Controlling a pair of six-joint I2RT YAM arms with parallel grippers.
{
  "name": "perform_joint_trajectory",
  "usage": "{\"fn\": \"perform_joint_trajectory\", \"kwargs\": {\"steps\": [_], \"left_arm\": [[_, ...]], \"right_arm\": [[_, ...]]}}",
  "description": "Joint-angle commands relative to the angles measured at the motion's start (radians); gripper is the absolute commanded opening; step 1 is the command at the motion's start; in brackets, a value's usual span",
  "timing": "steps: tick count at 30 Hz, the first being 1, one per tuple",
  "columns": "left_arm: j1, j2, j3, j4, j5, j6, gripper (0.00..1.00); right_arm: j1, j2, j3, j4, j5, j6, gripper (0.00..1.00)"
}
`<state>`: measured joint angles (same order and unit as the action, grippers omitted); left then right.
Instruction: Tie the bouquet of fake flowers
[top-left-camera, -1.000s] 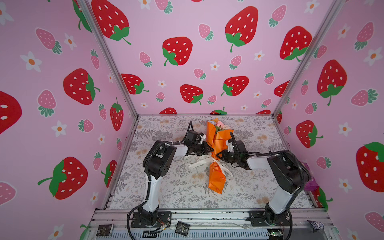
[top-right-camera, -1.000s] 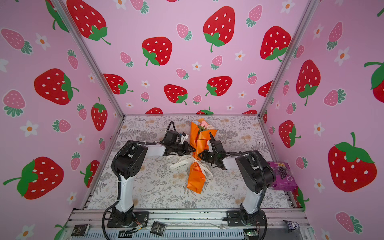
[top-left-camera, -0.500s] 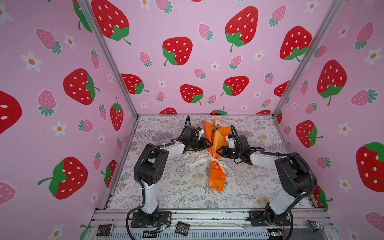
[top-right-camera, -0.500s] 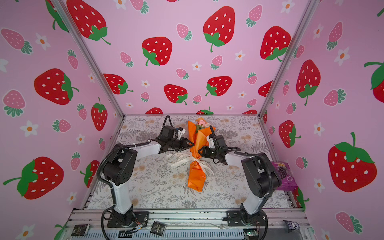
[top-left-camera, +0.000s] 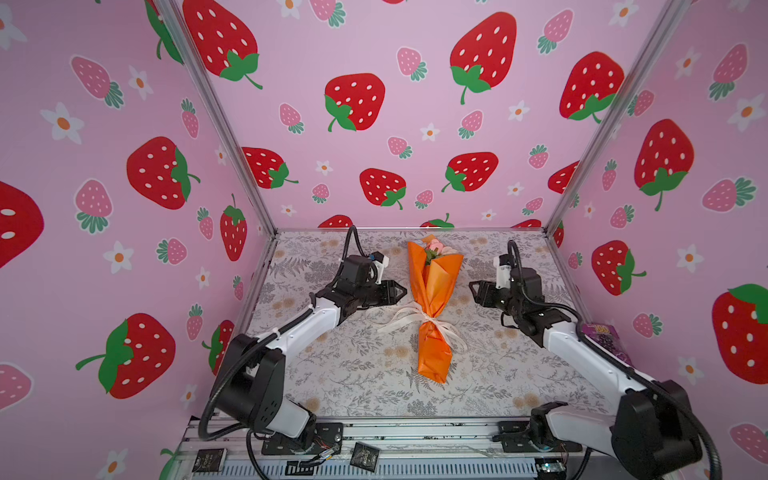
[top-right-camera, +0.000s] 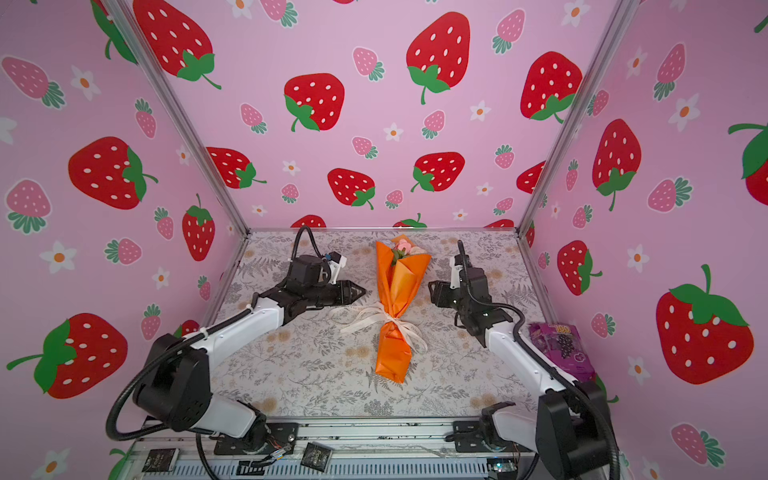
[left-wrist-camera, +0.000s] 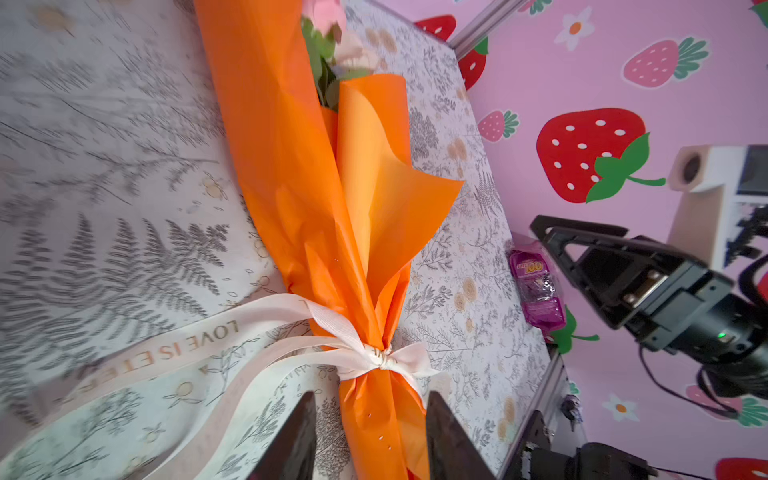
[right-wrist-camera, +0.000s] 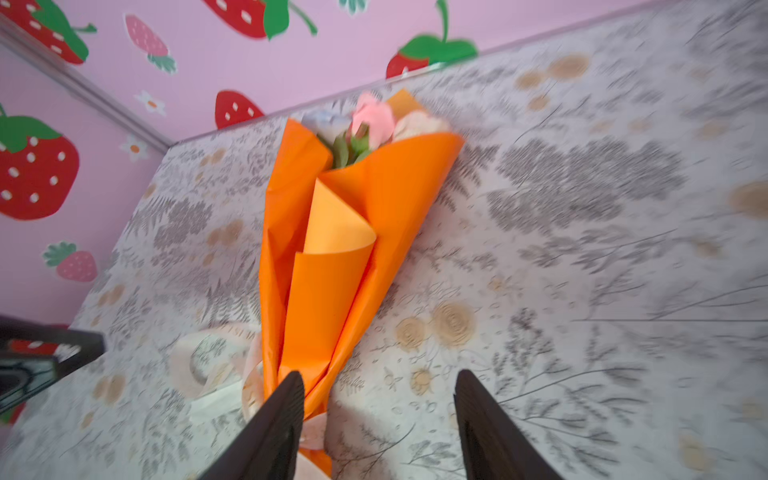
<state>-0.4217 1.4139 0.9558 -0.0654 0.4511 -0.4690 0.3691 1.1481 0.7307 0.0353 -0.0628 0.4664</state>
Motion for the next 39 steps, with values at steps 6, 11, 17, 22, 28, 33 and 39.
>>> {"fn": "perform_joint_trajectory", "kwargs": {"steps": [6,11,17,22,28,33,39], "left_arm": [[0.071,-0.339,-0.180,-0.093,-0.373,0.196,0.66],[0.163,-0.410,-0.268,-0.080,-0.603,0.244,0.97],[0.337,-0.318,-0.300,-0.074,-0.707,0.154,0.99],[0.368,-0.260,-0.374,0.091,-0.717,0.261,0.99],[0.368,-0.129,-0.358,0.206,-0.666,0.372,0.99],[0.368,-0.078,-0.407,0.375,-0.584,0.395,0.99],[0.368,-0.010,-0.433,0.525,-0.499,0.424,0.99]], "right_arm": [[-0.062,-0.107,-0.071,0.025,0.543,-0.130,0.85],[-0.126,0.011,-0.120,0.165,0.695,-0.211,1.00],[-0.180,0.094,-0.326,0.585,0.625,-0.393,1.00],[-0.205,0.163,-0.379,0.745,0.436,-0.427,1.00],[-0.209,0.291,-0.417,0.993,0.300,-0.487,1.00],[-0.224,0.401,-0.481,1.235,0.156,-0.520,1.00],[-0.222,0.438,-0.494,1.290,0.289,-0.460,1.00]]}}
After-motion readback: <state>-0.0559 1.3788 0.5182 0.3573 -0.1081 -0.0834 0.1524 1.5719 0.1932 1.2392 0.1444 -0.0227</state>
